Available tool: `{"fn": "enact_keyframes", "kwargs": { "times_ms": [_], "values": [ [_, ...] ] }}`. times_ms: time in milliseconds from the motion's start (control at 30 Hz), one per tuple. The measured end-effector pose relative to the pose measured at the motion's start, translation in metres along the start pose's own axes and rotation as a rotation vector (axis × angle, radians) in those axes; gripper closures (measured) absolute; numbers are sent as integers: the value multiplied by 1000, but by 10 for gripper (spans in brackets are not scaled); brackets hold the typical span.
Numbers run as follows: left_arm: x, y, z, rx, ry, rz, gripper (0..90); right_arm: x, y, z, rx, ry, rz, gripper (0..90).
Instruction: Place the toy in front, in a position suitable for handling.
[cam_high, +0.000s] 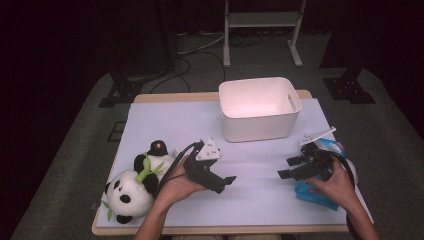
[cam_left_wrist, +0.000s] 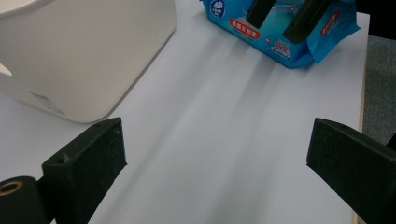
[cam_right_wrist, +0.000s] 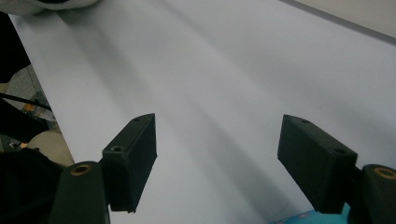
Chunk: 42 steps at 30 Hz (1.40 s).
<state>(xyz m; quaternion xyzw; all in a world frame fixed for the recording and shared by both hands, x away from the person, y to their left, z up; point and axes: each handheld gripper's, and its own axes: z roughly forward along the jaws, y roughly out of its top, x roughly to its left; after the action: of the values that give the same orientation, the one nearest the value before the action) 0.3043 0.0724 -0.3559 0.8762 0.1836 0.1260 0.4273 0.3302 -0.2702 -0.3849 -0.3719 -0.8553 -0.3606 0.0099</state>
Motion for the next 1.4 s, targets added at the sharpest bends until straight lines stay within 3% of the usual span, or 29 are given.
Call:
{"fn": "enact_keyframes", "kwargs": {
  "times_ms": [233, 533, 933, 1233, 1400],
  "values": [
    [7, 7, -6, 15, -1, 6, 36, -4, -3, -3, 5, 5, 19, 270],
    [24, 19, -19, 54, -20, 30, 37, 3, -2, -5, 29, -11, -1, 269],
    [50, 29, -53, 91, -23, 47, 39, 9, 0, -9, 44, -16, -30, 268],
    [64, 27, -75, 123, -24, 42, 50, 12, 1, -9, 54, -19, -46, 268],
    [72, 18, -92, 150, -5, 15, 51, 13, 1, -5, 72, -16, -55, 265]
  ]
}}
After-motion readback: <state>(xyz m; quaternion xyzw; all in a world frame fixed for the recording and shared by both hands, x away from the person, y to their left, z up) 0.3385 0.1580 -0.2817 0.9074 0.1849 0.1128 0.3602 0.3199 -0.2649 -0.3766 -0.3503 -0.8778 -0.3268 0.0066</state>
